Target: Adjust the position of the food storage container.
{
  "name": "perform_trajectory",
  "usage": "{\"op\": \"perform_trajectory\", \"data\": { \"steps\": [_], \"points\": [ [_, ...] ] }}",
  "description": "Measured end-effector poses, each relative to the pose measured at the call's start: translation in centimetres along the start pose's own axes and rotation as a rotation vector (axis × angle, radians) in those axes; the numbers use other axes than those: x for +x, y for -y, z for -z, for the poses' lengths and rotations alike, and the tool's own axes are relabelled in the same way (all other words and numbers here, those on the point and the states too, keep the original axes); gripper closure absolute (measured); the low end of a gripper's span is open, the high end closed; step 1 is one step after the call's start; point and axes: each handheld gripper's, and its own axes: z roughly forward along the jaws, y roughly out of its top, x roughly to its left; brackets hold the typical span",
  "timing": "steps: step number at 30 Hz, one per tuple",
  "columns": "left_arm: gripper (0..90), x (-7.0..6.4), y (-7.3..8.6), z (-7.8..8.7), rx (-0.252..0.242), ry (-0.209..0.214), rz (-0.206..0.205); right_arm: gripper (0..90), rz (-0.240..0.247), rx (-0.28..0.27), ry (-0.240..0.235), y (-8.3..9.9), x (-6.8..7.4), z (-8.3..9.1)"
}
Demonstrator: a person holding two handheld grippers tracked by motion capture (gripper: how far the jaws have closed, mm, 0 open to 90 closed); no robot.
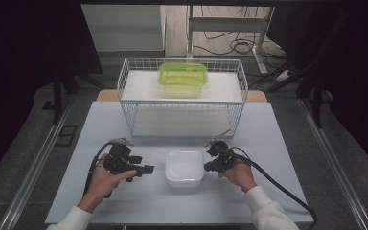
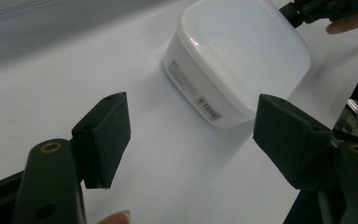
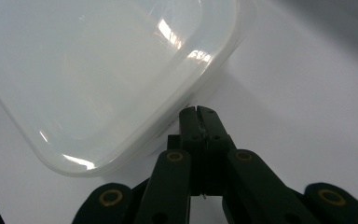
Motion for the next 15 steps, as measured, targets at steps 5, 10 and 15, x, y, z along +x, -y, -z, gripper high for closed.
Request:
{"op": "perform_trajectory", "data": {
  "steps": [5, 10, 15],
  "points": [
    [26.9, -0.1, 0.0, -0.1, -0.006, -0.005, 0.005, 89.0, 0.004, -0.007, 0.012, 0.2, 0.2, -0.3],
    [26.9, -0.3, 0.0, -0.2, -0.011, -0.002, 0.009, 88.9, 0.033, -0.045, 0.091, 0.7, 0.6, 1.3],
    [26.9, -0.4, 0.0, -0.2, -0.028, -0.008, 0.018, 82.3, -0.017, -0.156, 0.086, 2.5, 0.6, 3.7]
  ]
}}
